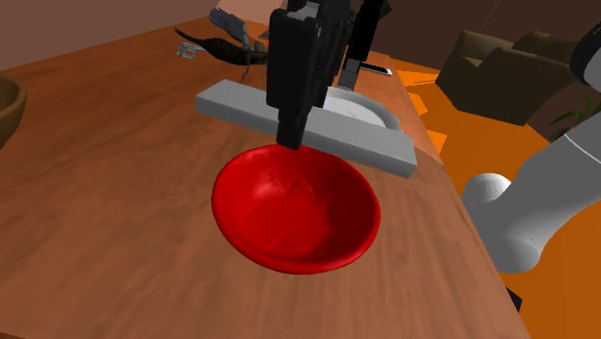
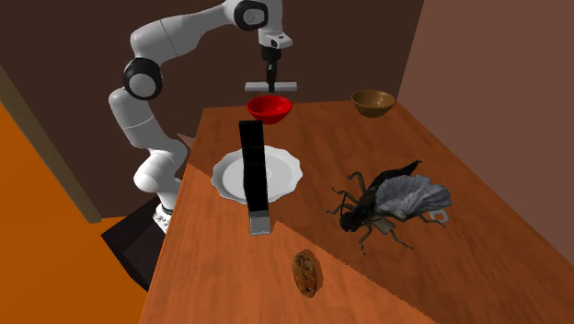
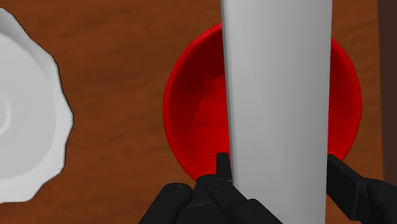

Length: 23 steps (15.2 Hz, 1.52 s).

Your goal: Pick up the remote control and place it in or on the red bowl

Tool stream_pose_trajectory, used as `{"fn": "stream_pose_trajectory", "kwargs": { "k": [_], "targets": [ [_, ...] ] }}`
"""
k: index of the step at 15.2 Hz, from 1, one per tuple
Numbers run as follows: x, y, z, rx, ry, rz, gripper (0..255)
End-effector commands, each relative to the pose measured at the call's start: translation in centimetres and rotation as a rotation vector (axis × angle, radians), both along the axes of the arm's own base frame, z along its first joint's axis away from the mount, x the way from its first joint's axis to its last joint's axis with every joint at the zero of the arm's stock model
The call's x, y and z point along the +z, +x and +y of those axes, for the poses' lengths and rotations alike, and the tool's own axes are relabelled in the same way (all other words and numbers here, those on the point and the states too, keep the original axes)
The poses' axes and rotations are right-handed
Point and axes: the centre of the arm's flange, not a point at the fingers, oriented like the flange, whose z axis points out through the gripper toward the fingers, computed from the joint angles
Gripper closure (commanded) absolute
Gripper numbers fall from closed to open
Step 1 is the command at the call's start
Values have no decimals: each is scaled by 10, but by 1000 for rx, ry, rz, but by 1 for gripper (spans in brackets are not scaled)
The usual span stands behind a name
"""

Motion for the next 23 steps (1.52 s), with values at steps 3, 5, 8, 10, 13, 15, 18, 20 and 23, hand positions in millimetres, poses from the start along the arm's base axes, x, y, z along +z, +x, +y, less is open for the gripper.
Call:
{"fn": "stream_pose_trajectory", "kwargs": {
  "k": [3, 5, 8, 10, 13, 15, 18, 20, 23],
  "targets": [
    [-17, -13, 1, -1, 0, 0, 255],
    [-27, -13, 1, -1, 0, 0, 255],
    [-43, -13, 1, -1, 0, 0, 255],
    [-54, -13, 1, -1, 0, 0, 255],
    [-70, -13, 1, -1, 0, 0, 255],
    [-72, -13, 1, -1, 0, 0, 255],
    [-72, -13, 1, -1, 0, 0, 255],
    [-72, -13, 1, -1, 0, 0, 255],
    [-71, -13, 2, -1, 0, 0, 0]
  ]
}}
